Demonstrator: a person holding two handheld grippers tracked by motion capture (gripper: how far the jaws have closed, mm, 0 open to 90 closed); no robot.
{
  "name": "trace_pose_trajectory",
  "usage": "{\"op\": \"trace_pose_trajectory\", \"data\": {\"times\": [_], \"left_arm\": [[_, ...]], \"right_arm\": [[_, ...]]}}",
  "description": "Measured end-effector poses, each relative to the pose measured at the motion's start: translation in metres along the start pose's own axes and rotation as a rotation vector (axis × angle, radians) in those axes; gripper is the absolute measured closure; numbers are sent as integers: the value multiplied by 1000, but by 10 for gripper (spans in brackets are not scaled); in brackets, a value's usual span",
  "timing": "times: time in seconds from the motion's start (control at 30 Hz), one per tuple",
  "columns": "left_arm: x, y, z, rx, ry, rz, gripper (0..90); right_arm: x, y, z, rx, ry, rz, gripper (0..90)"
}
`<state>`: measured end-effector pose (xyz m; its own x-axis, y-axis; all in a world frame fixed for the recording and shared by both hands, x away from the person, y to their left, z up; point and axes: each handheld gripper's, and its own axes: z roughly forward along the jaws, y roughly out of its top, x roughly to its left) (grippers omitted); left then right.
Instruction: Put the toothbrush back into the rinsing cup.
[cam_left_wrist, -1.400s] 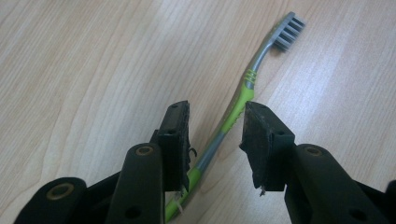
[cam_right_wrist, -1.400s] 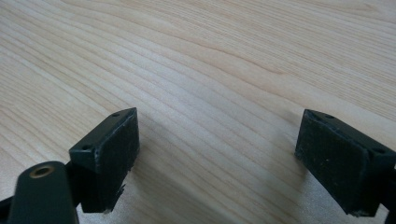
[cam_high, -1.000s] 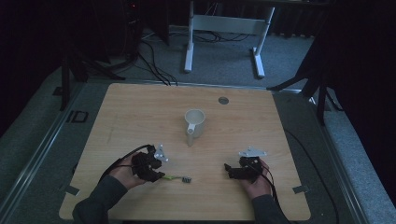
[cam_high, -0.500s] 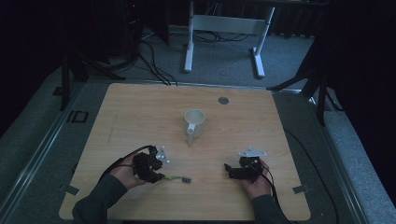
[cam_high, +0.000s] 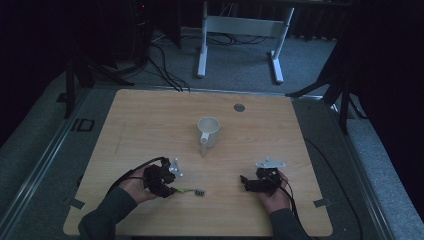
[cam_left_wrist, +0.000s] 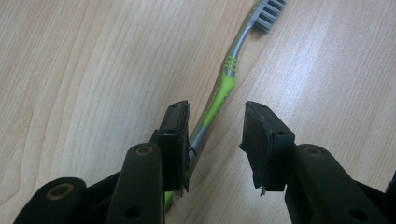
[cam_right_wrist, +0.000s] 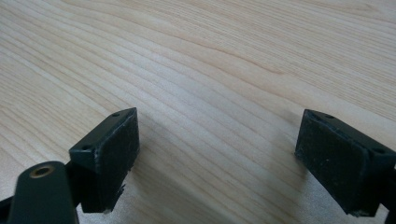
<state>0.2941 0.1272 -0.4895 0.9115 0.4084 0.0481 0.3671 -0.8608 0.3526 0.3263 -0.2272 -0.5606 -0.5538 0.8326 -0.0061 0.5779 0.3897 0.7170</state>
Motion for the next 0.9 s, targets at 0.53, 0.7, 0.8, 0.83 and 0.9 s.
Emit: {"op": "trace_pose_trajectory", "data": {"times": [0.53, 0.7, 0.8, 0.83, 0.9], "left_arm": [[-1, 3, 2, 38, -1, 30, 624], [-1, 4, 3, 47, -5, 41, 632], [-2, 6, 4, 60, -5, 54, 636], [-2, 7, 3, 60, -5, 58, 636], [-2, 7, 3, 59, -7, 57, 639]], "right_arm": [[0, 0, 0, 1, 0, 0, 133], [0, 0, 0, 0, 1, 0, 133], [0, 0, 0, 1, 1, 0, 133], [0, 0, 0, 1, 1, 0, 133], [0, 0, 0, 0, 0, 0, 133]]}}
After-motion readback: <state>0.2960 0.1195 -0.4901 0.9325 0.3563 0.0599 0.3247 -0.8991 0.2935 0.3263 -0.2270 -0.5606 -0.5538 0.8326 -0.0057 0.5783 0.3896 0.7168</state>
